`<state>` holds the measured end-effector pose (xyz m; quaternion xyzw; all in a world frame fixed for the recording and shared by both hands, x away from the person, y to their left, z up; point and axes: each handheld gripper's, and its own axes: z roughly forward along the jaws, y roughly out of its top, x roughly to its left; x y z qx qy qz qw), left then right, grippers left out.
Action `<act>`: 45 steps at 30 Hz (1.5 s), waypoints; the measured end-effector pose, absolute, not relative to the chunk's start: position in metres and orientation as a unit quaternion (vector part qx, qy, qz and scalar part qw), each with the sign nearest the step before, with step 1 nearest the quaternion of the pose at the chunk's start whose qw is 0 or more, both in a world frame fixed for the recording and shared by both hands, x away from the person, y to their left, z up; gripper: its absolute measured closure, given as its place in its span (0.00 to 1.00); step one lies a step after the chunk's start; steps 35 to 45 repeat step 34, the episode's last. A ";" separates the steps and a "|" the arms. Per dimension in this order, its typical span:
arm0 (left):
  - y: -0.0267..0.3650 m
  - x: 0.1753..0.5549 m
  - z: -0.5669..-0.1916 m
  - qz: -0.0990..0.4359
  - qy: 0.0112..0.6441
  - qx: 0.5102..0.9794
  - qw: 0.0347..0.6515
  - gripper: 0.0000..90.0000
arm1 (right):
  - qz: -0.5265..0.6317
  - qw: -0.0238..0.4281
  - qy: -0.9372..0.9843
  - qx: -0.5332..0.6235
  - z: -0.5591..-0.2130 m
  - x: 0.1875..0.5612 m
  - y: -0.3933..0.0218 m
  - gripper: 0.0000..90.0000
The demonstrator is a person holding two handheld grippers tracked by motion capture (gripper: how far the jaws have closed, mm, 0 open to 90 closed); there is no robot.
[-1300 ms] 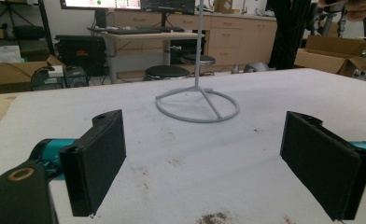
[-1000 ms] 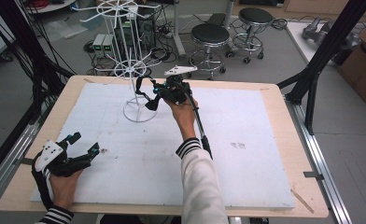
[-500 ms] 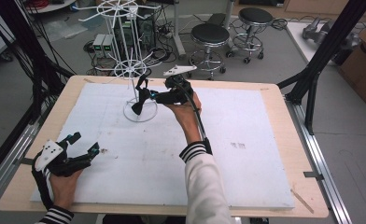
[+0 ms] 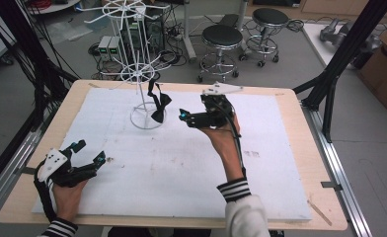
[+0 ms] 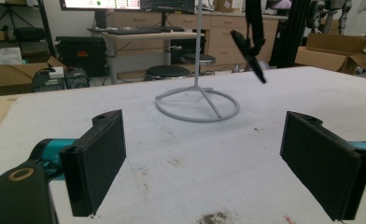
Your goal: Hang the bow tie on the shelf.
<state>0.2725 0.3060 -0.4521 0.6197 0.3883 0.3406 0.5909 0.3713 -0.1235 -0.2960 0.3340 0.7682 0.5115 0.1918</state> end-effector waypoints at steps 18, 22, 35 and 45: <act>0.305 0.272 -0.452 0.343 0.384 0.622 0.589 0.16 | 0.563 0.298 0.690 0.344 -0.395 0.264 -0.231 0.13; 0.305 0.272 -0.452 0.346 0.384 0.623 0.588 0.16 | 0.568 0.322 0.670 0.353 -0.431 0.252 -0.241 0.13; 0.304 0.271 -0.452 0.352 0.380 0.625 0.584 0.16 | 0.575 0.351 0.631 0.386 -0.452 0.251 -0.253 0.13; 0.304 0.271 -0.452 0.352 0.380 0.625 0.584 0.16 | 0.575 0.351 0.631 0.386 -0.452 0.251 -0.253 0.13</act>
